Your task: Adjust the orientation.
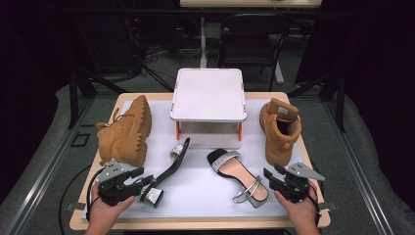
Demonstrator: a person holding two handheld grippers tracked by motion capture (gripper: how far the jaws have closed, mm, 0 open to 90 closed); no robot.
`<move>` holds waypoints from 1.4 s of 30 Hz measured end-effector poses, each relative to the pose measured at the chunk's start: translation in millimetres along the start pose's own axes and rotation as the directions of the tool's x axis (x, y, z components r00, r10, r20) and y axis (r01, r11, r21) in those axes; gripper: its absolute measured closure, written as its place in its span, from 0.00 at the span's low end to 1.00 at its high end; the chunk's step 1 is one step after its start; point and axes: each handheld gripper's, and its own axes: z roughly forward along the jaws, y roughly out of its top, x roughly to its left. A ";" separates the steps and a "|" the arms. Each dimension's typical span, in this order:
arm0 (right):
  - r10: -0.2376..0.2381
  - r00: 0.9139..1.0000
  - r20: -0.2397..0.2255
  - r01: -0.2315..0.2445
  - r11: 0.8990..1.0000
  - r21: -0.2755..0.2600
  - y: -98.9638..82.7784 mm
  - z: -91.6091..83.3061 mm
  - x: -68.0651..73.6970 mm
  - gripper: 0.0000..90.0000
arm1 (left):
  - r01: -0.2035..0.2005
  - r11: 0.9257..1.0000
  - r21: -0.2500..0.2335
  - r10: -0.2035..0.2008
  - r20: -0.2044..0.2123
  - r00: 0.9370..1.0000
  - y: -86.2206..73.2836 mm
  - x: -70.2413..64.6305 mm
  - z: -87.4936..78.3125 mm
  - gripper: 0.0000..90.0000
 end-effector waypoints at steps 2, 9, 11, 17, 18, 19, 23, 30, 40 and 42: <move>-0.002 1.000 0.002 0.002 1.000 0.003 0.0 0.1 0.1 0.58 | 0.002 1.000 0.005 -0.002 0.002 1.000 -0.5 0.6 2.9 0.57; -0.002 1.000 0.002 0.002 1.000 0.007 0.0 0.4 0.9 0.58 | -0.007 0.999 0.039 0.006 0.031 1.000 -2.4 0.1 11.4 0.64; -0.001 1.000 0.002 0.001 1.000 0.006 -0.1 0.4 0.5 0.58 | -0.007 0.999 0.039 0.005 0.041 0.999 -2.5 -0.4 11.8 0.66; -0.001 1.000 -0.002 0.001 1.000 0.004 0.0 0.3 1.1 0.58 | -0.015 0.999 0.047 0.012 0.071 0.997 -2.7 -3.0 13.3 0.81; 0.000 1.000 -0.002 0.000 1.000 0.003 -0.1 0.3 1.1 0.58 | -0.018 0.999 0.050 0.014 0.078 0.997 -2.3 -4.4 13.3 0.82; 0.000 1.000 -0.002 0.000 1.000 0.003 -0.1 0.3 1.2 0.58 | -0.018 0.999 0.050 0.014 0.078 0.997 -2.3 -4.4 13.3 0.84; -0.001 1.000 -0.004 0.001 1.000 0.004 -0.1 0.2 0.9 0.58 | -0.026 0.998 0.055 0.022 0.086 0.996 -2.0 -6.7 14.0 0.88; -0.002 1.000 -0.002 0.002 1.000 0.007 -0.1 0.2 0.8 0.58 | -0.028 0.998 0.057 0.023 0.090 0.996 -0.6 -8.5 14.4 0.90; 0.000 1.000 -0.003 0.000 1.000 0.006 -0.1 0.3 0.6 0.58 | -0.046 0.997 0.055 0.038 0.133 0.990 3.0 -18.1 18.2 0.90; -0.001 1.000 -0.003 0.001 1.000 0.008 -0.1 0.3 0.6 0.58 | -0.050 0.997 0.056 0.042 0.145 0.989 4.2 -20.5 20.1 0.90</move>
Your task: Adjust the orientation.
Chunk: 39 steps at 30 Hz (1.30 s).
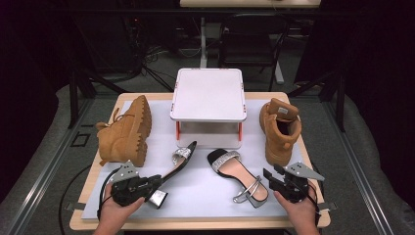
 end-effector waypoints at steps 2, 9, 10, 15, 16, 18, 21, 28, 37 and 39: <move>0.000 1.000 0.001 0.000 1.000 0.001 -0.1 0.1 0.0 0.58 | -0.001 1.000 0.001 0.001 0.009 1.000 1.6 -3.1 2.8 0.90; 0.001 1.000 0.000 -0.001 1.000 0.000 0.0 0.2 0.1 0.58 | -0.022 0.999 0.025 0.021 0.035 0.999 6.8 -14.2 15.2 0.90; 0.001 1.000 0.000 -0.001 1.000 0.000 -0.1 0.2 0.0 0.58 | -0.022 0.999 0.029 0.021 0.038 0.999 7.3 -16.5 17.9 0.90; 0.005 1.000 0.000 -0.005 1.000 -0.003 -0.3 -0.3 -0.3 0.58 | -0.030 0.998 0.056 0.027 0.046 0.999 9.4 -21.1 25.4 0.90; 0.005 1.000 0.000 -0.005 1.000 -0.003 -0.3 -0.3 -0.4 0.58 | -0.028 0.998 0.063 0.025 0.047 0.999 9.8 -21.3 26.9 0.90; 0.006 1.000 0.000 -0.006 1.000 -0.001 -0.5 -0.2 -0.7 0.58 | -0.023 0.997 0.070 0.019 0.049 0.999 10.5 -22.4 29.9 0.90; 0.007 1.000 -0.001 -0.007 1.000 -0.001 -0.6 0.1 -0.6 0.58 | -0.030 0.996 0.082 0.027 0.045 0.999 11.7 -24.3 34.1 0.90; 0.010 1.000 -0.002 -0.010 1.000 0.001 -0.9 0.4 -0.5 0.58 | -0.064 0.991 0.118 0.062 0.019 0.998 13.9 -25.5 39.2 0.90; 0.018 1.000 -0.002 -0.018 1.000 -0.007 -1.4 -0.1 -1.9 0.58 | -0.017 0.997 0.079 0.019 -0.019 1.000 16.2 -11.9 22.1 0.90; 0.016 1.000 -0.003 -0.016 1.000 -0.006 -1.3 0.7 -1.7 0.58 | 0.006 0.997 0.075 -0.005 -0.002 1.000 15.0 -11.7 23.3 0.90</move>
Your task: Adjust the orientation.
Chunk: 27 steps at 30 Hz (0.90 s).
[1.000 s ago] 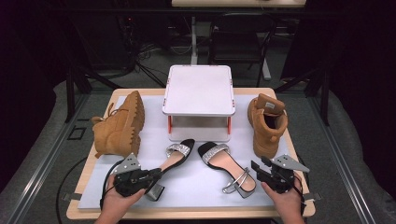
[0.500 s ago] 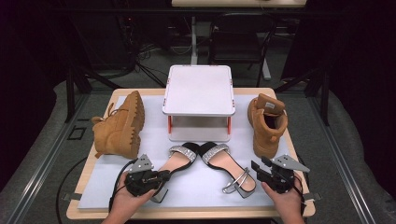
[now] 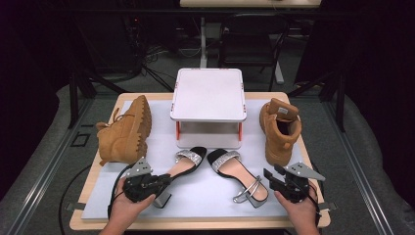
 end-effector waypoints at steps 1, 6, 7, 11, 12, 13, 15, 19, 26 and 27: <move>0.001 1.000 0.000 -0.001 1.000 0.001 0.0 0.3 0.4 0.58 | -0.003 1.000 0.006 0.003 0.008 1.000 -0.2 0.4 0.8 0.90; -0.001 1.000 0.001 0.001 1.000 0.003 -0.1 0.3 0.6 0.58 | -0.008 1.000 0.024 0.008 0.023 1.000 -0.9 -4.6 7.4 0.90; 0.004 1.000 -0.001 -0.004 1.000 0.000 -0.3 0.4 0.4 0.58 | -0.010 0.999 0.031 0.010 0.026 1.000 -1.0 -5.3 8.6 0.90; 0.000 1.000 0.004 0.000 1.000 0.008 -0.1 -0.5 -0.3 0.58 | -0.023 0.998 0.054 0.022 0.032 0.999 -1.2 -9.4 14.0 0.90; 0.000 1.000 0.005 0.000 1.000 0.008 0.0 -0.7 -0.3 0.58 | -0.031 0.998 0.055 0.029 0.026 0.999 -0.5 -10.0 14.4 0.90; 0.003 1.000 0.002 -0.003 1.000 0.004 -0.2 -0.4 -0.2 0.58 | -0.031 0.998 0.060 0.030 0.024 0.999 0.2 -9.9 14.0 0.90; 0.003 1.000 0.005 -0.003 1.000 0.009 -0.3 -0.4 -0.1 0.58 | -0.015 0.998 0.067 0.014 0.025 1.000 1.3 -8.5 13.5 0.88; 0.003 1.000 0.004 -0.003 1.000 0.011 -0.8 0.5 -0.3 0.57 | 0.004 0.995 0.099 -0.005 0.010 1.000 5.6 -6.0 14.2 0.77; 0.006 1.000 0.005 -0.006 1.000 0.007 -0.8 -0.2 -0.8 0.57 | 0.074 0.983 0.167 -0.073 -0.014 0.997 17.2 -0.8 17.7 0.53; 0.007 1.000 0.006 -0.007 1.000 0.008 -0.8 -0.3 -0.9 0.57 | 0.089 0.978 0.188 -0.088 -0.014 0.996 19.3 1.0 18.8 0.49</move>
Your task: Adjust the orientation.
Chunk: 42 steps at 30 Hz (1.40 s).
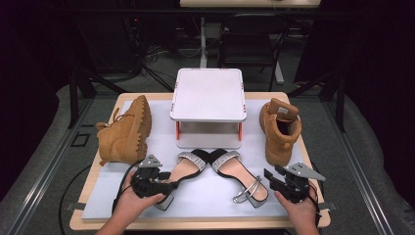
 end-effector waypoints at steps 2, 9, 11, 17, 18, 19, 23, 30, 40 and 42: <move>0.000 1.000 -0.001 0.000 1.000 0.001 0.0 0.1 0.0 0.57 | 0.024 0.999 0.034 -0.025 0.012 1.000 4.4 2.4 0.6 0.46; -0.004 1.000 -0.003 0.004 1.000 0.005 0.0 1.0 1.0 0.57 | 0.066 0.991 0.117 -0.067 0.003 0.998 24.1 7.8 3.8 0.42; -0.005 1.000 -0.003 0.005 1.000 0.006 -0.1 1.2 1.1 0.57 | 0.068 0.984 0.168 -0.068 -0.006 0.998 29.0 9.5 7.5 0.42; -0.005 1.000 -0.005 0.005 1.000 0.005 0.0 1.3 1.1 0.57 | 0.081 0.966 0.244 -0.070 -0.054 0.996 34.1 13.9 19.1 0.40; -0.005 1.000 -0.005 0.005 1.000 0.005 0.0 1.4 1.2 0.57 | 0.088 0.964 0.252 -0.076 -0.055 0.996 34.6 14.3 20.9 0.40; -0.005 1.000 -0.005 0.005 1.000 0.006 -0.1 1.4 1.3 0.57 | 0.091 0.961 0.261 -0.078 -0.059 0.995 35.0 14.6 22.6 0.40; -0.006 1.000 -0.006 0.006 1.000 0.010 -0.5 2.4 2.0 0.57 | 0.090 0.952 0.291 -0.068 -0.083 0.994 35.4 16.0 28.3 0.40; -0.002 1.000 -0.009 0.002 1.000 0.006 -0.5 2.3 1.8 0.57 | 0.120 0.944 0.308 -0.103 -0.071 0.992 32.1 19.5 33.6 0.38; -0.005 1.000 -0.008 0.005 1.000 0.013 -0.7 2.6 1.9 0.57 | 0.168 0.932 0.321 -0.158 -0.057 0.986 27.2 20.6 40.5 0.44; -0.004 1.000 -0.009 0.004 1.000 0.011 -0.7 2.7 2.0 0.57 | 0.185 0.930 0.318 -0.174 -0.064 0.983 27.0 20.4 39.9 0.45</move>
